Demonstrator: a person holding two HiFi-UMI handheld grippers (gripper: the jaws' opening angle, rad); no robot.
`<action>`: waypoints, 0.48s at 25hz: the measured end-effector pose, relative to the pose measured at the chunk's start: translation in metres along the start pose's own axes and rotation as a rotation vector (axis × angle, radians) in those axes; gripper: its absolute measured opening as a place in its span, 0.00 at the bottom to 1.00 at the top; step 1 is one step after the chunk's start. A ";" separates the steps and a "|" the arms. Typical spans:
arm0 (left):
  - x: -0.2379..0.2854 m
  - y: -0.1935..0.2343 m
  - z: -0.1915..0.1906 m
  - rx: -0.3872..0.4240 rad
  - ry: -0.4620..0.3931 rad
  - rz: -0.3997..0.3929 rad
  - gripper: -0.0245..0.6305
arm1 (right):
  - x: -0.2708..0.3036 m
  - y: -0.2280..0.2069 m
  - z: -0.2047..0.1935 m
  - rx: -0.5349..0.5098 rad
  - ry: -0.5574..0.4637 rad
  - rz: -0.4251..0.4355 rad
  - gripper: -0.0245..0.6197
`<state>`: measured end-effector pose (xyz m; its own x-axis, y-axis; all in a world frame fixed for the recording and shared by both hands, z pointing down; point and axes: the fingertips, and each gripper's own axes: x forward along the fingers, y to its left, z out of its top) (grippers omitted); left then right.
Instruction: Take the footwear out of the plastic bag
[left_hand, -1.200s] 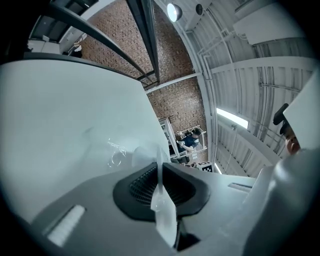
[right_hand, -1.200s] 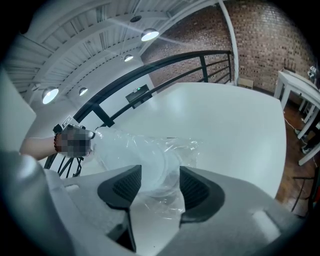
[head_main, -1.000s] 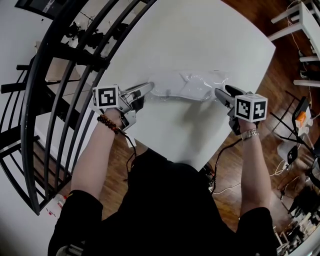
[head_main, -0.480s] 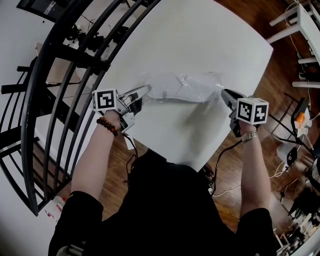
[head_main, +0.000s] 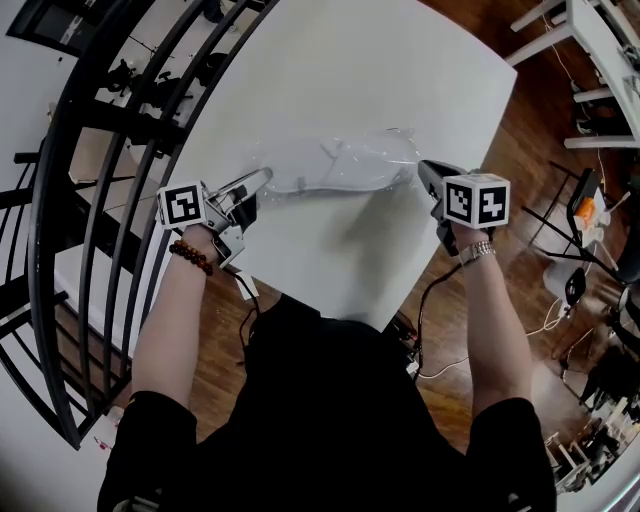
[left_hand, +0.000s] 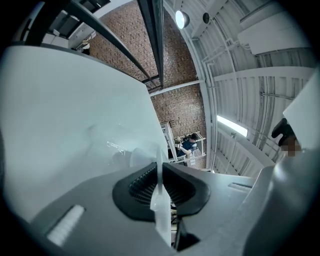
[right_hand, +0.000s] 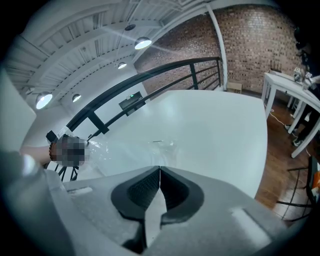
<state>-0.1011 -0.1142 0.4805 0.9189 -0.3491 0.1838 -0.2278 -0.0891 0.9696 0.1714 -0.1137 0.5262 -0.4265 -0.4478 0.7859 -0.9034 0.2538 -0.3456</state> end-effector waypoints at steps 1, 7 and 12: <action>-0.001 -0.002 -0.002 0.010 0.002 -0.004 0.11 | -0.003 0.001 -0.002 -0.003 -0.002 -0.005 0.03; 0.002 0.002 0.004 0.019 -0.016 0.008 0.11 | -0.010 -0.016 0.000 -0.012 -0.006 -0.056 0.03; -0.011 0.005 0.002 0.008 -0.030 0.014 0.11 | -0.014 -0.016 -0.004 -0.010 -0.008 -0.080 0.03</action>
<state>-0.1127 -0.1123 0.4831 0.9057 -0.3778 0.1921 -0.2429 -0.0913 0.9658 0.1924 -0.1083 0.5224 -0.3531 -0.4740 0.8066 -0.9342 0.2250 -0.2767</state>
